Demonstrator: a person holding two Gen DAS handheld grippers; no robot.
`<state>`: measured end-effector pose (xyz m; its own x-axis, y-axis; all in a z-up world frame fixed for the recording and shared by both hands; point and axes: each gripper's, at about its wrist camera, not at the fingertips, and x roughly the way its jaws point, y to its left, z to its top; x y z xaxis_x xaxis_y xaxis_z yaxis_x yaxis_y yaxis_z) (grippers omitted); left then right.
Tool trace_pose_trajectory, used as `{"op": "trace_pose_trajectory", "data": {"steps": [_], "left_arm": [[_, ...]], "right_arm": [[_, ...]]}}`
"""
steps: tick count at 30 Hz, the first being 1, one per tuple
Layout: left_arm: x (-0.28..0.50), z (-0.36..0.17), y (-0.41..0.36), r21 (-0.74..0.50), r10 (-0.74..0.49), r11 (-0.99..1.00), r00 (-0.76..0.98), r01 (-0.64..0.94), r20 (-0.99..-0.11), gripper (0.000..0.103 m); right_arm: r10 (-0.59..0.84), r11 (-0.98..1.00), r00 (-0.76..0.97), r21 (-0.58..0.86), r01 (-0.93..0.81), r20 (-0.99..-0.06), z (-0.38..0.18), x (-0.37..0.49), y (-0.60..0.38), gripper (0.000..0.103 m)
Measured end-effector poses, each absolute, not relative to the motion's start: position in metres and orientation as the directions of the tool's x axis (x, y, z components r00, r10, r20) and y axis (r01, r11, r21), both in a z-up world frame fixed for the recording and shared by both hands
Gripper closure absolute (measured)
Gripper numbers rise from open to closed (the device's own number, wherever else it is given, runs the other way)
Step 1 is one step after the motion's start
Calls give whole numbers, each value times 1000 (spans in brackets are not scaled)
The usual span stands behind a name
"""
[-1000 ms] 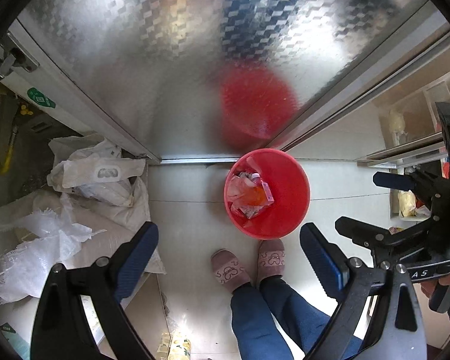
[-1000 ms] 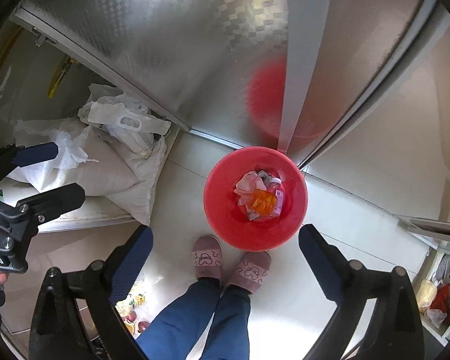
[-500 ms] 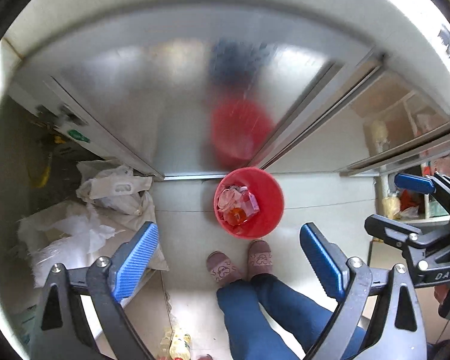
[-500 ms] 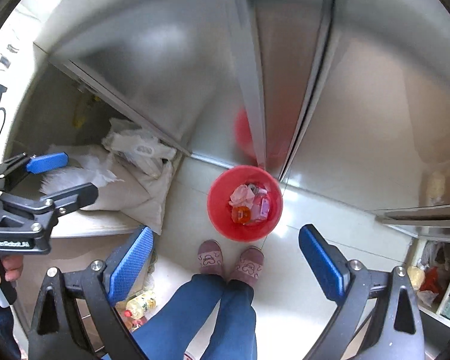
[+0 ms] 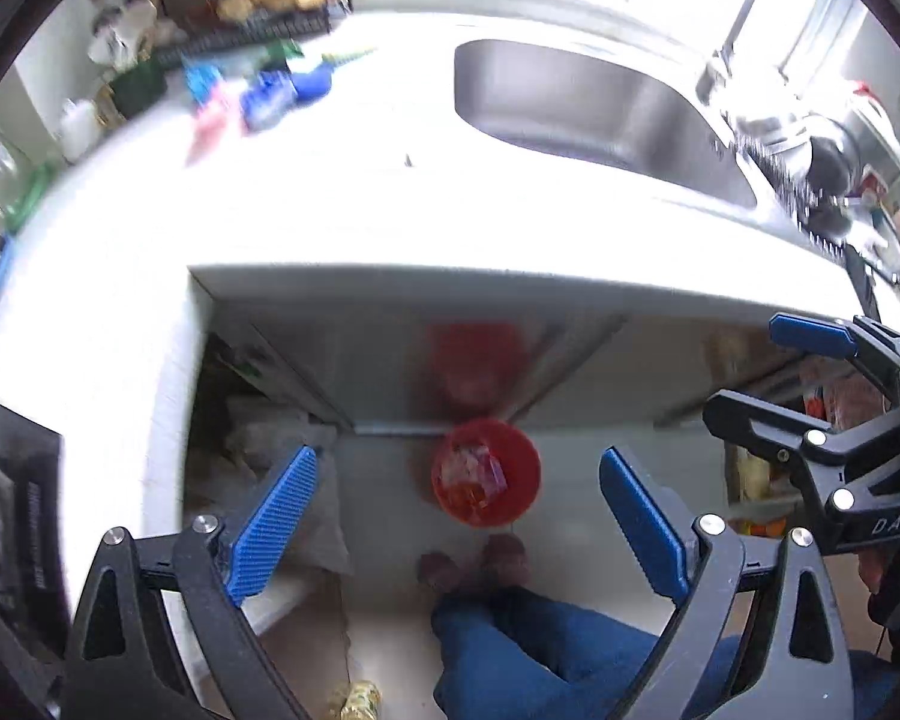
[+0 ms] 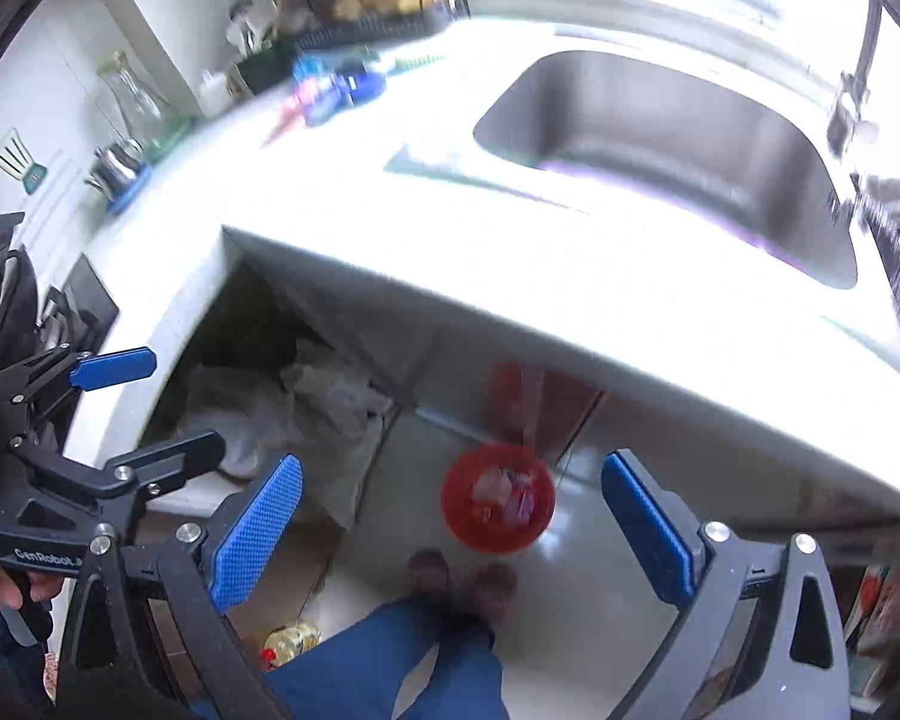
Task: Collect trash
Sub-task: 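Raise both tools back up to the counter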
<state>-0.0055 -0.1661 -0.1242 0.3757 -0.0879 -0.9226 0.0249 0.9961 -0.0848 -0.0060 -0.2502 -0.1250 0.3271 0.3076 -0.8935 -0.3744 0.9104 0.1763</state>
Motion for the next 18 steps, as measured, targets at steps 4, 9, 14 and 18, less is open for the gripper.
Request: {"op": "trace_pose_trajectory", "data": {"steps": [4,9,14,18], "left_arm": [[1,-90,-159,-65,-56,998,435,-5,-899,9],[15,-54,-141,-57,-21,997,492,-57,-870,9],[33,-31,-118,-37,23,994,515,-107,-857,7],[51,-21,-102,-38,34,992,531,-123,-847,0]], "right_arm": [[329,907,361,186,-379,-872,-101,4,-254,2],[345,893,410,159,-422,-844,-78,18,-248,1],[369,872,435,145,-468,-821,-61,41,-234,1],[384,858,440,139,-494,-811,-55,63,-220,1]]}}
